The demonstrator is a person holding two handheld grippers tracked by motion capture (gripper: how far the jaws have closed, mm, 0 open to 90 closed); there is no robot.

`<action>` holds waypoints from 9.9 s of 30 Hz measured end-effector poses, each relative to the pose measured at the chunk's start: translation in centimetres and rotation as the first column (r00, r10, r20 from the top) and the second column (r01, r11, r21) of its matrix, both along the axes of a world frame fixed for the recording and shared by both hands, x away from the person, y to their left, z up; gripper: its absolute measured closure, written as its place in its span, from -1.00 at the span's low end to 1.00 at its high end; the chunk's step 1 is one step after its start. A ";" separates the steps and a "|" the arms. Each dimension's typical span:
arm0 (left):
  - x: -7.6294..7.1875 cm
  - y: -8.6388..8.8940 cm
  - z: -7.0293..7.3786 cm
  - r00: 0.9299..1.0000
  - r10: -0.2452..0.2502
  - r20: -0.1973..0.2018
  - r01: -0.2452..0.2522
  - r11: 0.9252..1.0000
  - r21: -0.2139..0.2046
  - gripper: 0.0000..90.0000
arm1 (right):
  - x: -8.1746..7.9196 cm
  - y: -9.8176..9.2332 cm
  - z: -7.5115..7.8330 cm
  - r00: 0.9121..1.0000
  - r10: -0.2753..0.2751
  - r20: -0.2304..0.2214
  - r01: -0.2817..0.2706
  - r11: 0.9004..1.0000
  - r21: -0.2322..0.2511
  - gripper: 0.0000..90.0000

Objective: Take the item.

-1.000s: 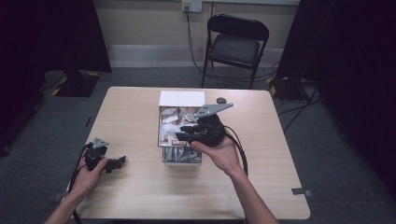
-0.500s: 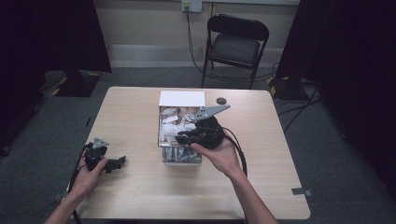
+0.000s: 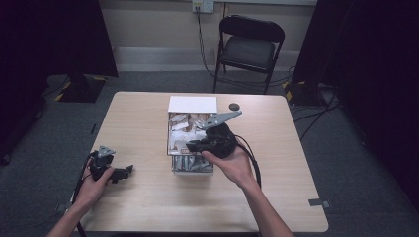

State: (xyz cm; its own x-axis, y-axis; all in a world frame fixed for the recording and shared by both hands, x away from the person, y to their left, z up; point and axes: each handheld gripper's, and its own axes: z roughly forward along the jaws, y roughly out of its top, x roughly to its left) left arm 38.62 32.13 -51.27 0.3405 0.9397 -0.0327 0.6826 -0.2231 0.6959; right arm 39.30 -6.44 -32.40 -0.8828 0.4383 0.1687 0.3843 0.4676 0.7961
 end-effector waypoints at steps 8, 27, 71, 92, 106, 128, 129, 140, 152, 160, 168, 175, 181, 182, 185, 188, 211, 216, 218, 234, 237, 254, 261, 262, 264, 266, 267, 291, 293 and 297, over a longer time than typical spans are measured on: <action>0.0 0.0 0.0 1.000 0.001 0.001 -0.001 1.000 -0.004 -1.00 | 0.1 -0.2 0.0 1.000 -0.012 0.005 0.012 0.999 0.033 1.00; 0.0 0.0 0.0 1.000 0.001 0.001 -0.001 1.000 -0.004 -1.00 | 0.1 -1.2 0.8 0.998 -0.040 0.051 0.035 0.994 0.099 1.00; 0.0 0.0 0.0 1.000 0.001 0.000 -0.001 1.000 -0.003 -1.00 | -1.1 -3.7 3.8 0.989 -0.068 0.134 0.039 0.977 0.207 1.00; 0.0 0.0 0.0 1.000 0.001 0.000 -0.001 1.000 -0.001 -1.00 | -2.1 -6.7 5.7 0.974 -0.136 0.182 0.087 0.963 0.257 1.00; 0.0 0.0 0.0 1.000 0.000 0.001 0.000 1.000 0.000 -1.00 | -2.2 -7.9 6.2 0.966 -0.172 0.194 0.121 0.960 0.252 1.00; 0.0 0.0 0.0 1.000 0.001 0.000 -0.001 1.000 0.000 -1.00 | -2.4 -11.6 5.3 0.947 -0.262 0.186 0.221 0.951 0.216 1.00; 0.0 0.0 0.0 1.000 0.000 -0.001 0.000 1.000 0.001 -1.00 | -2.4 -11.8 5.1 0.946 -0.266 0.184 0.225 0.951 0.214 1.00; 0.0 0.0 0.0 1.000 0.000 0.001 0.000 1.000 0.000 -1.00 | -2.0 -13.3 3.7 0.940 -0.301 0.161 0.273 0.946 0.172 1.00; 0.0 0.0 0.0 1.000 0.001 0.000 -0.001 1.000 0.000 -1.00 | -0.6 -13.5 0.7 0.941 -0.319 0.111 0.306 0.944 0.121 1.00; 0.0 0.0 0.0 1.000 0.000 0.001 0.000 1.000 -0.001 -1.00 | 0.1 -13.3 -0.9 0.942 -0.324 0.087 0.317 0.944 0.089 1.00; 0.0 0.0 0.0 1.000 0.000 -0.002 0.000 1.000 0.000 -1.00 | 0.2 -13.1 -2.5 0.945 -0.321 0.066 0.318 0.947 0.050 1.00; 0.0 0.0 0.0 1.000 0.002 0.001 -0.002 1.000 -0.004 -1.00 | 0.7 -13.2 -4.1 0.945 -0.326 0.040 0.324 0.945 0.039 1.00; 0.0 0.0 0.0 1.000 0.001 0.001 -0.001 1.000 -0.001 -1.00 | 1.2 -12.9 -6.1 0.943 -0.333 0.017 0.332 0.943 0.013 1.00; 0.0 0.0 0.0 1.000 0.001 0.001 -0.001 1.000 0.000 -1.00 | 1.3 -12.9 -6.4 0.943 -0.331 0.013 0.331 0.943 0.012 1.00; 0.0 0.0 0.0 1.000 0.002 0.001 -0.002 1.000 -0.004 -1.00 | 1.4 -12.6 -7.2 0.944 -0.329 0.004 0.329 0.944 -0.004 1.00; 0.0 0.0 0.0 1.000 0.001 0.001 -0.001 1.000 0.000 -1.00 | 1.5 -12.5 -7.6 0.944 -0.330 0.006 0.330 0.944 -0.010 1.00; 0.0 0.0 0.0 1.000 0.000 0.000 0.000 1.000 0.000 -1.00 | 3.4 -11.2 -12.8 0.942 -0.320 -0.096 0.313 0.946 -0.082 1.00; 0.0 0.0 0.0 1.000 0.000 -0.001 0.000 1.000 -0.001 -1.00 | 3.8 -10.8 -13.7 0.939 -0.320 -0.122 0.311 0.946 -0.088 1.00; 0.0 0.0 0.0 1.000 0.000 -0.001 0.000 1.000 -0.001 -1.00 | 3.9 -10.7 -14.2 0.935 -0.327 -0.134 0.316 0.944 -0.095 1.00; -0.1 0.0 0.0 1.000 -0.001 -0.002 0.001 1.000 -0.002 -1.00 | 4.6 -10.7 -16.6 0.925 -0.355 -0.138 0.338 0.932 -0.131 1.00; -0.1 0.0 0.0 1.000 -0.001 -0.002 0.001 1.000 -0.003 -1.00 | 4.6 -10.7 -16.8 0.923 -0.360 -0.133 0.345 0.930 -0.127 0.99; 0.0 0.0 0.0 1.000 -0.001 -0.002 0.001 1.000 -0.002 -1.00 | 4.8 -10.9 -16.7 0.903 -0.422 -0.085 0.405 0.900 -0.162 0.28; 0.0 0.0 0.0 1.000 -0.001 -0.002 0.001 1.000 -0.002 -1.00 | 4.7 -11.0 -15.8 0.892 -0.448 -0.058 0.439 0.890 -0.126 0.02; 0.0 0.0 0.0 1.000 -0.001 -0.002 0.001 1.000 -0.002 -1.00 | 4.6 -11.0 -15.8 0.893 -0.447 -0.059 0.438 0.891 -0.122 -0.01; 0.0 0.0 0.0 1.000 -0.001 -0.002 0.001 1.000 -0.002 -1.00 | 4.5 -11.1 -15.6 0.891 -0.451 -0.049 0.442 0.889 -0.121 -0.11; 0.0 0.0 0.0 1.000 -0.002 -0.002 0.002 1.000 -0.003 -1.00 | 4.4 -11.2 -15.2 0.888 -0.456 -0.048 0.450 0.887 -0.106 -0.18; 0.0 0.0 0.0 1.000 -0.001 -0.002 0.001 1.000 -0.003 -1.00 | 4.4 -11.3 -15.0 0.887 -0.460 -0.044 0.454 0.885 -0.101 -0.22; -0.1 0.0 0.0 1.000 -0.001 -0.002 0.001 1.000 -0.002 -1.00 | 0.2 -16.1 -10.7 0.823 -0.567 -0.017 0.567 0.824 -0.022 -0.69; 0.0 0.0 0.0 1.000 0.000 -0.002 0.000 1.000 -0.002 -1.00 | -0.2 -16.7 -10.6 0.812 -0.584 -0.008 0.583 0.812 -0.019 -0.69; 0.0 0.0 0.0 1.000 -0.001 -0.002 0.001 1.000 -0.002 -1.00 | -0.9 -17.9 -10.5 0.801 -0.598 -0.011 0.598 0.801 -0.027 -0.69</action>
